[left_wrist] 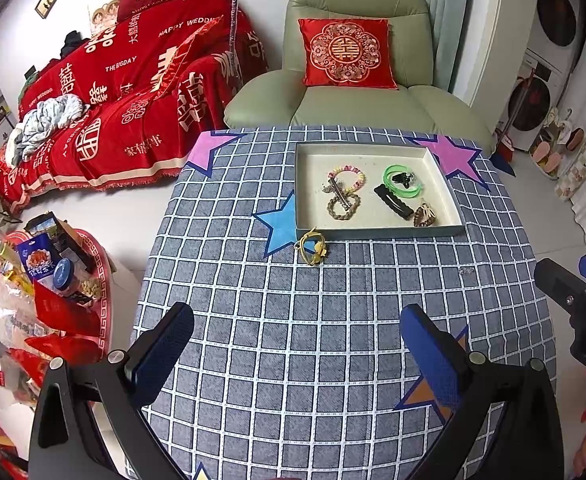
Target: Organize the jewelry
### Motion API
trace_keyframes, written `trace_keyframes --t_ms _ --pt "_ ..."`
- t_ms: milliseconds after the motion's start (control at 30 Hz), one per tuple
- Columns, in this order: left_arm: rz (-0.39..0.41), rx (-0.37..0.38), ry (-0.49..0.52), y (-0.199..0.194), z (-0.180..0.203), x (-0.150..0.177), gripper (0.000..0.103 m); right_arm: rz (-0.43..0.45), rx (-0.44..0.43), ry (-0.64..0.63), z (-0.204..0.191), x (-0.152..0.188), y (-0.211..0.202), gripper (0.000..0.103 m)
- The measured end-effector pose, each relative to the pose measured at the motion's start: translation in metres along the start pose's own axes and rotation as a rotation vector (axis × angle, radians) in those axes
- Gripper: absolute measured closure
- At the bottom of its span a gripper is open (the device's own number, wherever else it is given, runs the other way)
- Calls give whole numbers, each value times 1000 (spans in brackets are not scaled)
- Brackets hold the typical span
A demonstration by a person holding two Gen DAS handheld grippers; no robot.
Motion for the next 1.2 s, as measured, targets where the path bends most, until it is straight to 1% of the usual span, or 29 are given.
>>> trace_keyframes --t_ms 1200 --pt "-2 -1 -4 1 -2 0 0 -2 1 -1 -4 1 -2 15"
Point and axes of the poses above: each gripper's, at about its wrist camera, not at the fingertips, and y roughly the way its jaws point, z to its right, x to its underside, the point moved 4 cm from there along y, roughly the way its jaws point, and after that the axes turned 13 degrees about x, right-handed, at the moved point
